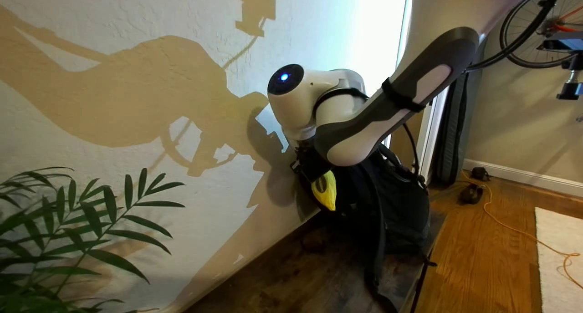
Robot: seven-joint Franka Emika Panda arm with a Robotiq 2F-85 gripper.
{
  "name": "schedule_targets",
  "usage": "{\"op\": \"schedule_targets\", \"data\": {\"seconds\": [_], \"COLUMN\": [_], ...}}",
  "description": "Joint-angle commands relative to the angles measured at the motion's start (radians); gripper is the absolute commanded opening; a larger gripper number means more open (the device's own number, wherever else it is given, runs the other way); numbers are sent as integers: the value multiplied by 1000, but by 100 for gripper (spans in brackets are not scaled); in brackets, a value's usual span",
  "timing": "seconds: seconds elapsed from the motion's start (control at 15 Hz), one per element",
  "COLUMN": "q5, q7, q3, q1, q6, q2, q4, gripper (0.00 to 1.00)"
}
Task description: Place the banana toy in the black backpack
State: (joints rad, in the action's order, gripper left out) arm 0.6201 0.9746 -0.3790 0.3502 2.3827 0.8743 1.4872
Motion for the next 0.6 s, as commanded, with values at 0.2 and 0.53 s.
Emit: {"op": "schedule_targets", "data": {"seconds": [0.2,0.53], "q5": [61,237], "q7": [149,288], "q3": [-42,-79], "q1": [6,26], "q6": [-35,-47], "q2": [46,85], "q4": [-40,-71], "gripper": [9,9]}}
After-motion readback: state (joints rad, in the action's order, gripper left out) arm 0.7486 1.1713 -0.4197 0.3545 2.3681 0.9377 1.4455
